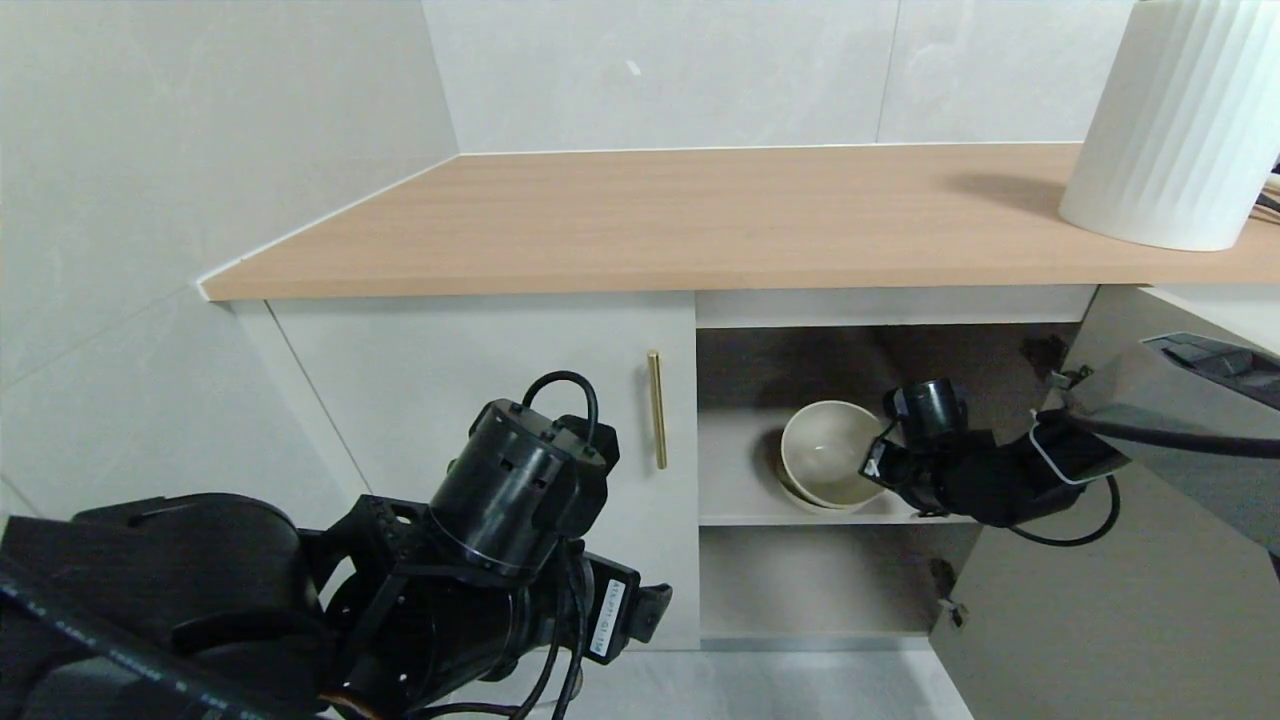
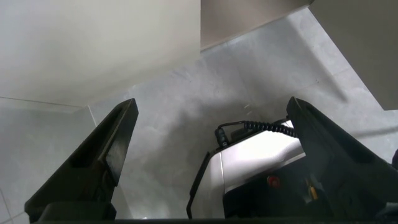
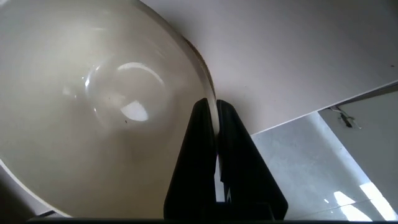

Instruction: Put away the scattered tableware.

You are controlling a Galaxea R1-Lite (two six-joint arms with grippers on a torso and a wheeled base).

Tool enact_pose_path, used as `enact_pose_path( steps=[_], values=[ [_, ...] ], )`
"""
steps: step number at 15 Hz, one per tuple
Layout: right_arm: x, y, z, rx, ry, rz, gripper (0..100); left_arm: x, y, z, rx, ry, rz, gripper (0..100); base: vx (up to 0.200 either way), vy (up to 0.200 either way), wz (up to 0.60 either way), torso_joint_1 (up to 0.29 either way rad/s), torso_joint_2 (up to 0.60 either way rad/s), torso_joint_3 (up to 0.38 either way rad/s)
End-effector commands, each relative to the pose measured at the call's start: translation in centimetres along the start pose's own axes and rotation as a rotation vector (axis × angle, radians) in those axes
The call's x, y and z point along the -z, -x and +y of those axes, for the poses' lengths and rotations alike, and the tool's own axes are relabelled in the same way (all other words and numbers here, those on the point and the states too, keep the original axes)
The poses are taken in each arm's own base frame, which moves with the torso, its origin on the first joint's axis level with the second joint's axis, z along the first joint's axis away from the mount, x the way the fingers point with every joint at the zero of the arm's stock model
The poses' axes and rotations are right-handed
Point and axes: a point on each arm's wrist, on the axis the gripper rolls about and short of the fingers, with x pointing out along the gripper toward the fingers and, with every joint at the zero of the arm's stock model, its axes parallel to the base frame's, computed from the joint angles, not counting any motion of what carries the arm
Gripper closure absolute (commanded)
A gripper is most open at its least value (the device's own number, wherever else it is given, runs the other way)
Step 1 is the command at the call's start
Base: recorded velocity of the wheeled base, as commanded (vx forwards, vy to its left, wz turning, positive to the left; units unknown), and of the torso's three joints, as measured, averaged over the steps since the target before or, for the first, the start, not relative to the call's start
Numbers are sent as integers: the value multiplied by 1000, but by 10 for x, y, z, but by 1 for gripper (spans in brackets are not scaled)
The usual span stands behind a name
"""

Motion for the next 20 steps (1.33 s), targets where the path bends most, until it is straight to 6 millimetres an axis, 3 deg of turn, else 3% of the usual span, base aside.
enact_pose_path(
  steps=[1,9,10,15,20],
  values=[
    [0,0,0,0,0,1,100,0,0,-1,1,-1,0,0,0,0,0,0,0,0],
    [2,-1,0,1,11,3,100,0,0,0,-6,0,-1,0,0,0,0,0,0,0],
    [2,-1,0,1,11,3,0,0,0,0,-6,0,-1,0,0,0,0,0,0,0],
    [1,6,4,-18,20,6,0,-1,0,0,-3,25,-7,0,0,0,0,0,0,0],
    [12,57,18,-98,119,41,0,-13,6,11,-14,85,-72,0,0,0,0,0,0,0]
  ],
)
